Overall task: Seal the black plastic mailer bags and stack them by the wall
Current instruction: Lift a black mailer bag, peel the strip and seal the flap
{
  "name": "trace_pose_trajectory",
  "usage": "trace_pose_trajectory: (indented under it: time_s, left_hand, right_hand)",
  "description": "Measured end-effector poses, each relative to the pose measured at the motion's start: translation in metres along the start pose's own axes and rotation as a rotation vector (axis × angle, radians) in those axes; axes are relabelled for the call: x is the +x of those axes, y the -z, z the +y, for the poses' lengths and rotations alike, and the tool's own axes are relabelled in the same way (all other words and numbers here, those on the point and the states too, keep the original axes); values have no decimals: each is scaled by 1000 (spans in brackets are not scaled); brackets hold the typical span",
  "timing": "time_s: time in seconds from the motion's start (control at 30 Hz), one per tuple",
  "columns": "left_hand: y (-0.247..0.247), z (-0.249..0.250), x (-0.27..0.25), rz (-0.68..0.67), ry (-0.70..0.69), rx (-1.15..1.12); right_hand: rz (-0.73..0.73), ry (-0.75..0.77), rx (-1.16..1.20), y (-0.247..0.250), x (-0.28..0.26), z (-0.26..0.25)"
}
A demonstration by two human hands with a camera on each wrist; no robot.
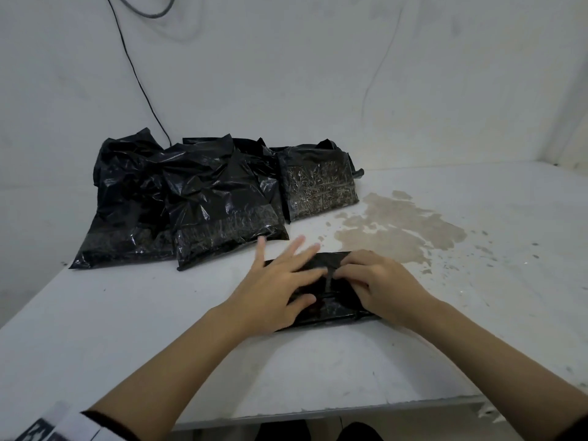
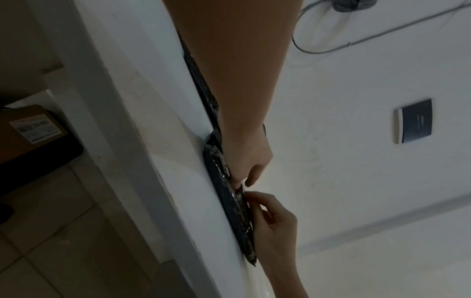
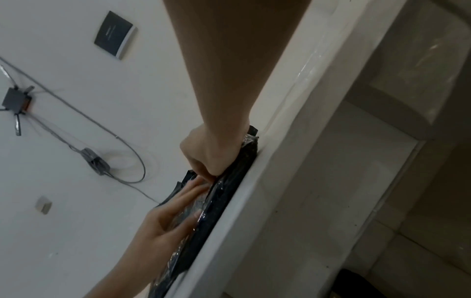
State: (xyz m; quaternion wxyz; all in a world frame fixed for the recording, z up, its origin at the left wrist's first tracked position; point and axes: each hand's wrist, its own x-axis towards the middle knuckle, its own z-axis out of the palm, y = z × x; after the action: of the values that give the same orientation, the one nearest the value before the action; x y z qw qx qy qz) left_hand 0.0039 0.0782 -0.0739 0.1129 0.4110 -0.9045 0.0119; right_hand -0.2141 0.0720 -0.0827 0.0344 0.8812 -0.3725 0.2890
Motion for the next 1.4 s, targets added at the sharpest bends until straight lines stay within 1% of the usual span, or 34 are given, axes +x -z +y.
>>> trace_pose_trajectory:
  time_s: [0.03, 0.1, 0.2, 0.33, 0.43, 0.5, 0.57, 0.67, 0.8, 0.93, 1.07, 1.23, 1.4]
  left_hand:
    - [1, 2, 0, 40, -63, -10]
    - [-1, 5, -1, 44, -76, -102]
    - [-2, 2, 0, 140, -174, -135]
    - [-4, -6, 2, 214, -281, -27]
    - [-5, 0, 4, 262, -265, 5]
    - [-7, 4, 6, 281, -214, 32]
    - [-10, 4, 8, 284, -183, 65]
    - [-11, 2, 6, 263, -171, 117]
    - [-5, 3, -3, 240, -193, 142]
    - [-5, -7, -11, 238, -234, 86]
    - [-4, -8, -16, 246, -286, 112]
    - [-3, -11, -21, 241, -285, 123]
    - [-2, -15, -31, 312, -307, 113]
  right_hand:
    - [-45, -7, 22, 3, -1, -1]
    - [-117, -1, 54, 11, -3, 0]
    - [-205, 62, 38, 19, -4, 6]
    - [-200, 151, -42, 18, -6, 11]
    - [-160, 202, -114, 13, -6, 10]
    - [-133, 218, -145, 11, -4, 9]
    - [-107, 216, -166, 12, -2, 8]
    - [-100, 226, -171, 13, -3, 12]
    - [-110, 214, -133, 19, -8, 21]
    - [-89, 223, -202, 29, -12, 33]
    - [-83, 233, -220, 31, -20, 44]
    - [-53, 256, -244, 36, -26, 49]
    - [-29, 283, -211, 30, -35, 55]
